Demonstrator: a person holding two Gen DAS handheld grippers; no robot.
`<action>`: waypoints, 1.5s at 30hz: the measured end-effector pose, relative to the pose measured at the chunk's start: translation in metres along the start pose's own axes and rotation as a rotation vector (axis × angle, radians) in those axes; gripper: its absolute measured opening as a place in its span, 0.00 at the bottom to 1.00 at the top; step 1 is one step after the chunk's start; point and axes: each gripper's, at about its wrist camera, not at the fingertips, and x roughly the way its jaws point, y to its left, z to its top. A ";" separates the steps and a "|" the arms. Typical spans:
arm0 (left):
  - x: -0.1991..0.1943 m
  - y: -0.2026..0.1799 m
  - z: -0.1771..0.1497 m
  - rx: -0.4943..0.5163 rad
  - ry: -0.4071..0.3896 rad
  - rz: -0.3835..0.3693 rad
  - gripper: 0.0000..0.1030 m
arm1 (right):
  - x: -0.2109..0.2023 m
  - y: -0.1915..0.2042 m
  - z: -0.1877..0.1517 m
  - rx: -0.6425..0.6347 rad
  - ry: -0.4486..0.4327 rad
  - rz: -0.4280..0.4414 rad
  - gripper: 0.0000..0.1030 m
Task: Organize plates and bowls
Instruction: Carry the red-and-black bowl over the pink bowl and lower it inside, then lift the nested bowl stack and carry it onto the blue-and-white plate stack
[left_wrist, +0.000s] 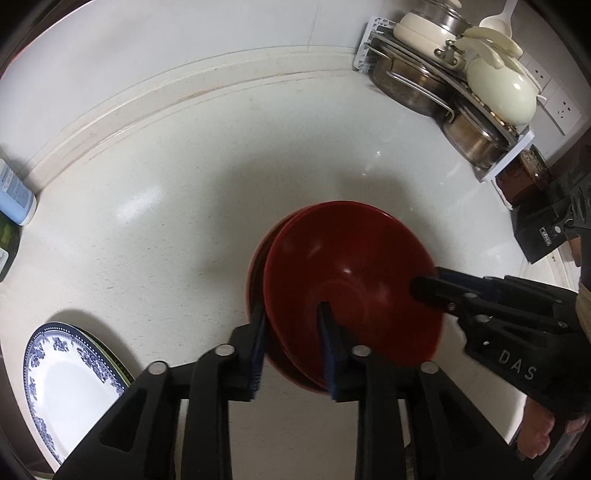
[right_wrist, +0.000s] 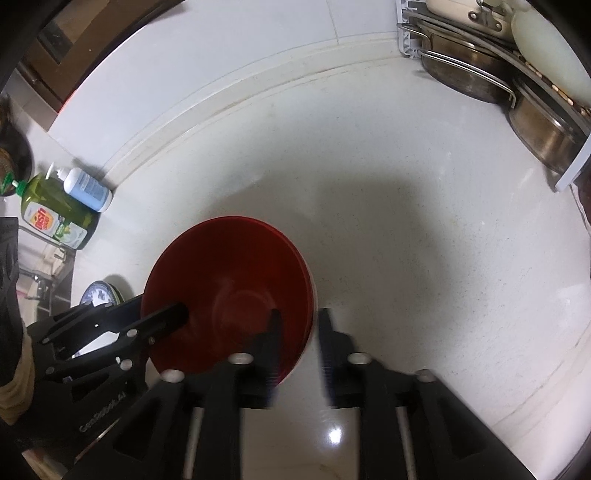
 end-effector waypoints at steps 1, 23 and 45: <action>-0.002 -0.001 0.000 0.005 -0.001 -0.006 0.32 | -0.003 0.000 0.000 0.001 -0.018 -0.006 0.39; -0.026 0.014 0.006 0.033 -0.121 0.195 0.62 | -0.026 0.006 -0.005 0.042 -0.154 -0.090 0.40; 0.030 0.017 0.005 -0.033 0.037 0.095 0.57 | 0.018 0.001 -0.013 0.148 -0.026 0.002 0.38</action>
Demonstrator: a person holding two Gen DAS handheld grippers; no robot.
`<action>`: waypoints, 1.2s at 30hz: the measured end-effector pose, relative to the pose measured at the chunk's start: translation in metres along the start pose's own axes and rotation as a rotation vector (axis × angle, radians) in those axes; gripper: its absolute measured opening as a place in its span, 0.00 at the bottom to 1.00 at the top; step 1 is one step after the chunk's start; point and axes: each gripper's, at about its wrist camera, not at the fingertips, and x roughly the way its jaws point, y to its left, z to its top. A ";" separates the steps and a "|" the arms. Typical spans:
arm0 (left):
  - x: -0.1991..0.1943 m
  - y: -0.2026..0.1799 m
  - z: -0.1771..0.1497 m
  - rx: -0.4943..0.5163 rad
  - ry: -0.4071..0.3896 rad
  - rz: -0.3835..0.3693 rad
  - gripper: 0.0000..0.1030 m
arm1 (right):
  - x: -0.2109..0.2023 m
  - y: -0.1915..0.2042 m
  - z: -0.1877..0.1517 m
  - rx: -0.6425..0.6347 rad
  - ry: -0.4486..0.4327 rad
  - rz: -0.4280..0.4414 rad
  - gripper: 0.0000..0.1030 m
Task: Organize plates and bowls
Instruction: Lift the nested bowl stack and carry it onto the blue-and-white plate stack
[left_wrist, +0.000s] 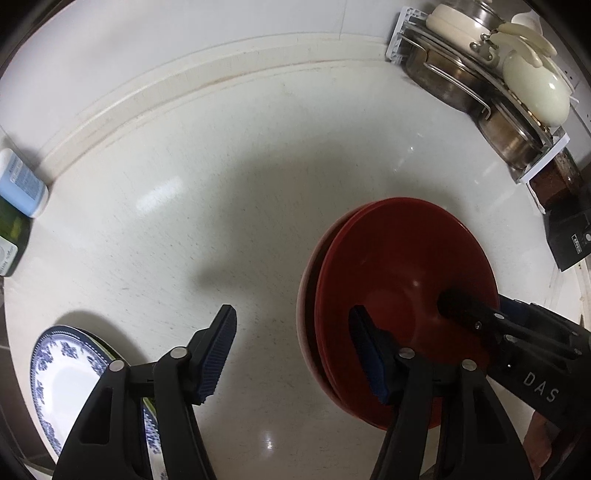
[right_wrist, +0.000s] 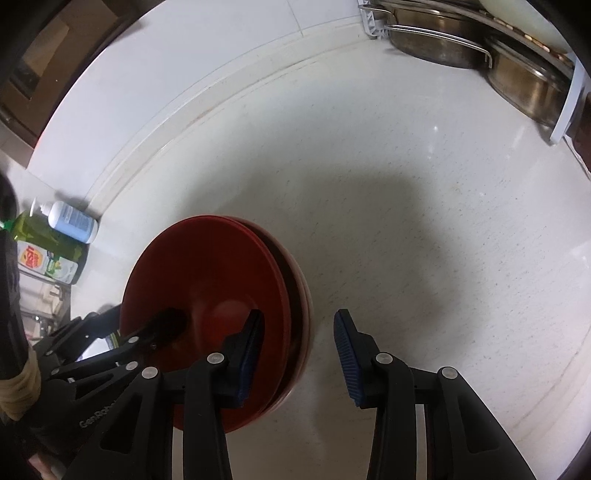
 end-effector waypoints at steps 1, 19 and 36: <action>0.002 0.000 0.000 -0.003 0.007 -0.007 0.55 | 0.000 0.001 -0.001 0.000 0.001 0.003 0.37; 0.012 -0.004 0.001 -0.028 0.061 -0.104 0.30 | 0.011 0.005 -0.004 0.027 0.059 -0.017 0.24; -0.014 0.018 -0.004 -0.056 0.014 -0.078 0.30 | -0.004 0.021 -0.008 0.011 0.063 -0.013 0.24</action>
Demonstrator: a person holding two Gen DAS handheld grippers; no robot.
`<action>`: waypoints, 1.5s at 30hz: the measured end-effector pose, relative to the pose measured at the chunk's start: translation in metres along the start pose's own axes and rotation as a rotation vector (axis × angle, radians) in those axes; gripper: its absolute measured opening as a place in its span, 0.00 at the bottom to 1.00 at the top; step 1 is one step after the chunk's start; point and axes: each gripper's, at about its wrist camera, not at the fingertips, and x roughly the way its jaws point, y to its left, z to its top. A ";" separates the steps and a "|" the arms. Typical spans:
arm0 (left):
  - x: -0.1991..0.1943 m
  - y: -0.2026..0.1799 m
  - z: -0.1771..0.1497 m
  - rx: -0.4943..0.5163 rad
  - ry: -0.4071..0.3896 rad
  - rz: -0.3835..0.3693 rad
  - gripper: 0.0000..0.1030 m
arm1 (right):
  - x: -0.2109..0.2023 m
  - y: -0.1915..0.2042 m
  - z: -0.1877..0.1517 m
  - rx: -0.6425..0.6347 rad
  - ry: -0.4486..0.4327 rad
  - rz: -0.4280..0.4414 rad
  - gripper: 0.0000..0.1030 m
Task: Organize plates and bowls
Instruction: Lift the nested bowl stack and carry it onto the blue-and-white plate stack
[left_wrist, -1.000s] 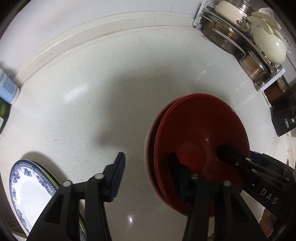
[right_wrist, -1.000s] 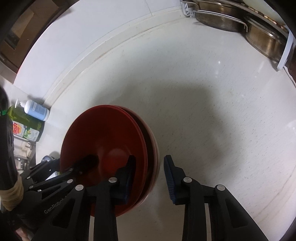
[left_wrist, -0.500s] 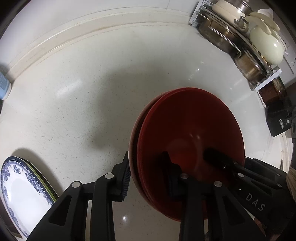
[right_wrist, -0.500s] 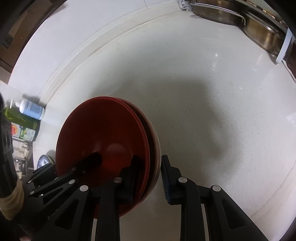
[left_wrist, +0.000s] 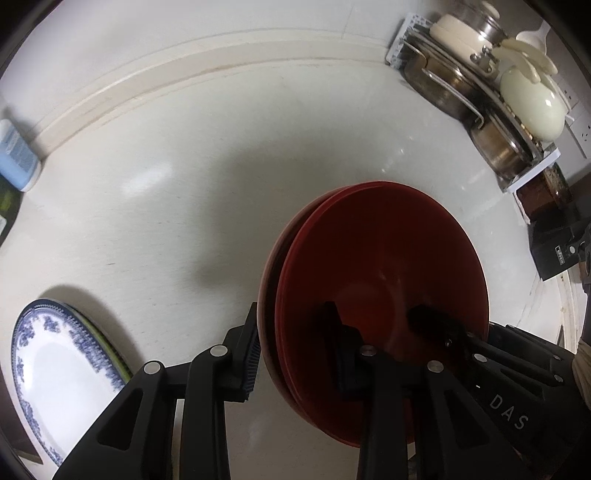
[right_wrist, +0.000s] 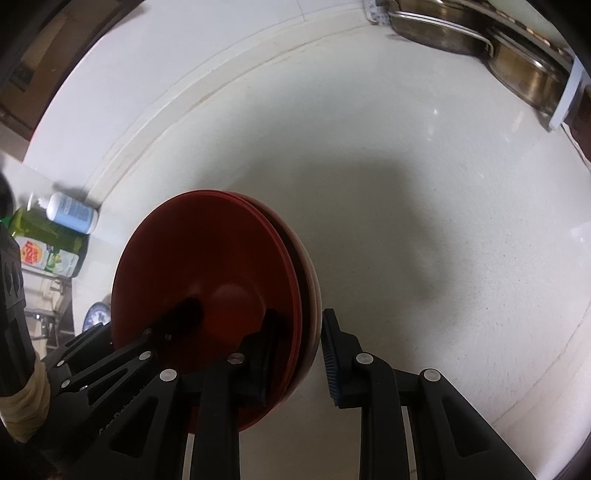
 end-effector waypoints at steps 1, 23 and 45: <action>-0.004 0.004 -0.002 -0.005 -0.007 0.000 0.30 | -0.003 0.004 -0.001 -0.011 -0.005 0.004 0.24; -0.093 0.110 -0.046 -0.233 -0.147 0.088 0.30 | -0.025 0.126 -0.025 -0.287 -0.019 0.120 0.24; -0.123 0.217 -0.117 -0.491 -0.135 0.190 0.30 | 0.019 0.241 -0.073 -0.524 0.128 0.210 0.24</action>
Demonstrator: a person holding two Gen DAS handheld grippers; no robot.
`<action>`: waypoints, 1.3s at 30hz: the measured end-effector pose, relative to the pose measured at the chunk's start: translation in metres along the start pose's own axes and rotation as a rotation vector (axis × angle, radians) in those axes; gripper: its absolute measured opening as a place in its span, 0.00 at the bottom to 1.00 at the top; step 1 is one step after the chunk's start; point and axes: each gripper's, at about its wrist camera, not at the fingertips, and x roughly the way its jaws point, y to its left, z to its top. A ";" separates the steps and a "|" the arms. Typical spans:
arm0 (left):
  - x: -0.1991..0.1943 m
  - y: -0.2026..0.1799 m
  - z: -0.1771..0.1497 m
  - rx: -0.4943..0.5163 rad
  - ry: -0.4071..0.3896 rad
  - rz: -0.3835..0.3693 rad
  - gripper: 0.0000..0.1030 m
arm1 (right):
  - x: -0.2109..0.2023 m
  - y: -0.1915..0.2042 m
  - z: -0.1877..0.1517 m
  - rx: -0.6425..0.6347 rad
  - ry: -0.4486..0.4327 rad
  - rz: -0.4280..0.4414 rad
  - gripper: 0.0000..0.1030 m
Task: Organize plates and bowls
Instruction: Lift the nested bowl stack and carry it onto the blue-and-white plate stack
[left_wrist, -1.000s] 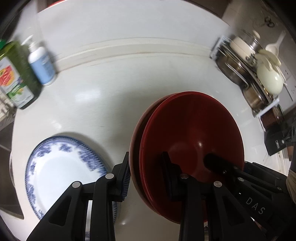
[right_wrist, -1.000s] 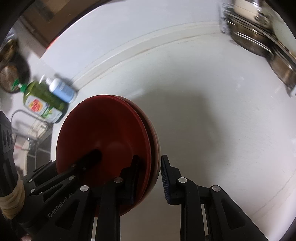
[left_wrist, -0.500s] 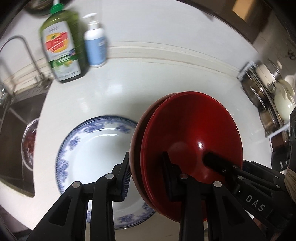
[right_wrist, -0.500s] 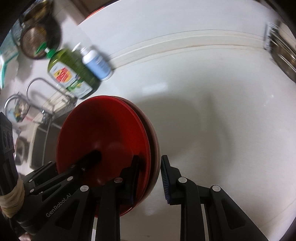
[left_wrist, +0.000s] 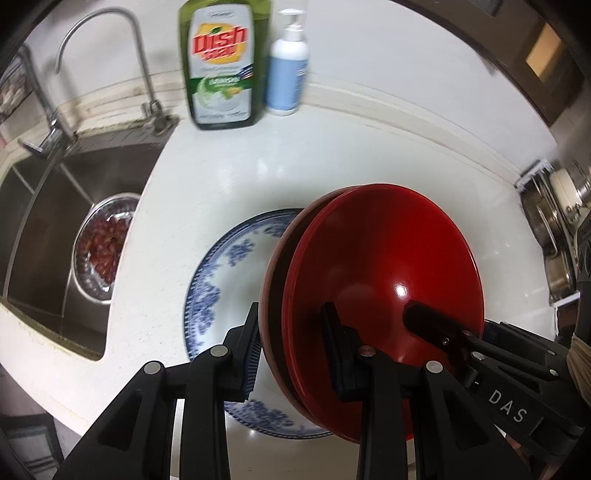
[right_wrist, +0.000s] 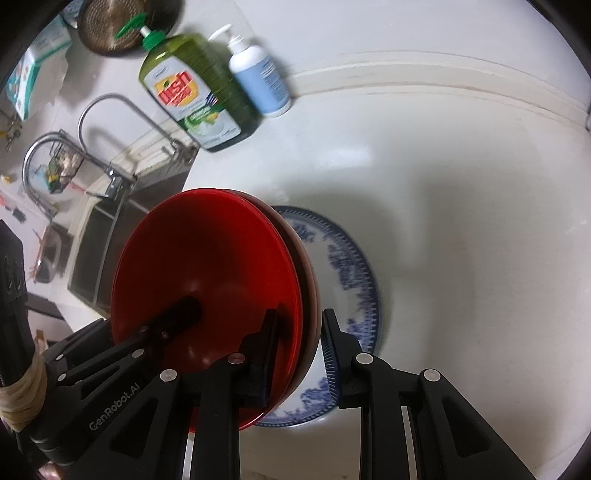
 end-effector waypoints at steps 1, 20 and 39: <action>0.002 0.004 -0.001 -0.006 0.003 0.005 0.30 | 0.003 0.002 0.000 -0.004 0.008 0.002 0.24; 0.033 0.022 -0.003 -0.029 0.080 -0.001 0.30 | 0.032 0.006 0.002 0.015 0.086 -0.017 0.24; 0.046 0.028 -0.004 -0.015 0.115 -0.045 0.36 | 0.043 0.002 0.002 0.032 0.083 -0.025 0.25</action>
